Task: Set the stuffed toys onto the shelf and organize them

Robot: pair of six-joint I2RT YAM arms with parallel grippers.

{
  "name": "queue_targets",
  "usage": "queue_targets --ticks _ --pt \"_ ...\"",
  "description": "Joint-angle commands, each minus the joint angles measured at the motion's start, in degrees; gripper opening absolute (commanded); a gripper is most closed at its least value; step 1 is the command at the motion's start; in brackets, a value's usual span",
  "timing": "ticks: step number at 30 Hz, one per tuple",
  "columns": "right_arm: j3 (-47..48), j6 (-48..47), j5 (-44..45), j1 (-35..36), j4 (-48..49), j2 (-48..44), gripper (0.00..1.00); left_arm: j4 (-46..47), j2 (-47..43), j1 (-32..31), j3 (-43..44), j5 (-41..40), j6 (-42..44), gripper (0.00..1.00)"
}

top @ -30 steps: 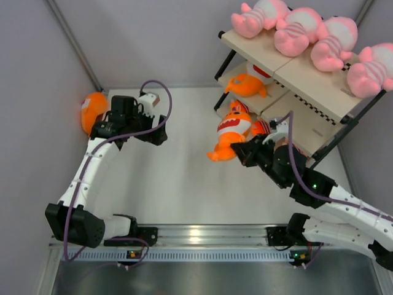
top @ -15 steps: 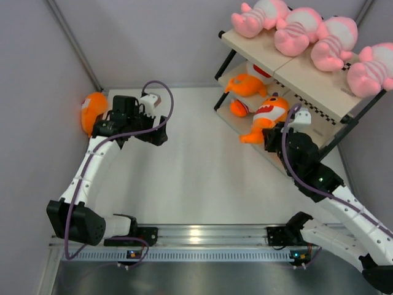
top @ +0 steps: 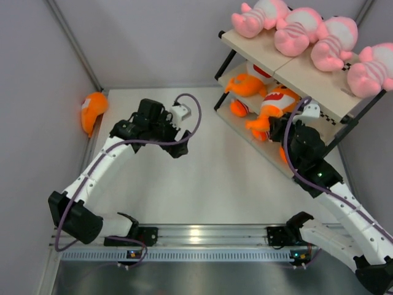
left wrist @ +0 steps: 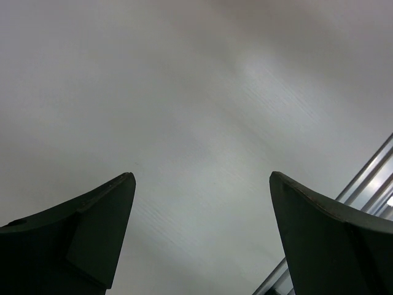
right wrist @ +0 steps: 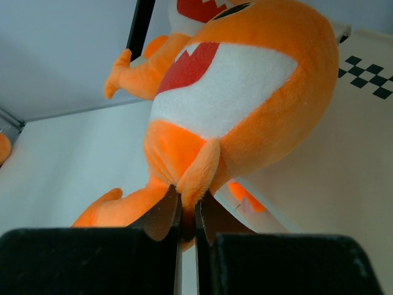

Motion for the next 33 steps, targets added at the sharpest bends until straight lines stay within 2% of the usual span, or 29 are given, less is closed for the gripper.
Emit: queue_targets --ticks 1,7,9,12,14,17,22,25,29,33 --pt "0.0 0.9 -0.8 -1.1 6.4 0.0 0.0 -1.9 0.9 -8.5 5.3 -3.1 5.0 0.96" --pt "-1.6 2.5 -0.2 -1.5 6.6 0.3 0.0 -2.1 5.3 -20.4 15.2 -7.7 12.1 0.94" --pt "-2.2 3.1 -0.6 -1.7 7.1 -0.4 0.0 -2.1 7.5 -25.0 18.5 -11.5 17.5 0.94" --pt "-2.8 3.8 -0.8 -1.9 7.4 -1.1 0.0 -2.3 11.2 -31.2 22.6 -22.5 25.6 0.95" --pt "-3.1 4.5 -1.0 -1.9 7.4 -1.2 0.0 -1.7 12.2 -33.9 23.9 -23.7 33.8 0.92" --pt "-4.2 6.1 -1.3 -2.1 7.4 -1.4 0.0 1.8 14.1 -35.2 25.1 -23.1 40.6 0.9" --pt "-5.9 7.7 -2.4 -2.2 9.3 -2.8 0.0 15.5 17.3 -35.2 24.5 -21.6 45.0 0.93" --pt "-5.6 7.8 -3.0 -2.2 8.4 -3.4 0.0 16.0 19.7 -35.2 26.0 -17.7 47.1 0.93" --pt "-5.7 7.1 -3.9 -2.6 8.3 -4.2 0.0 16.7 23.4 -35.5 27.5 -17.6 47.0 0.9" --pt "-6.0 7.2 -4.4 -3.2 8.1 -4.4 0.0 16.7 26.4 -36.1 32.1 -17.0 45.1 0.79"
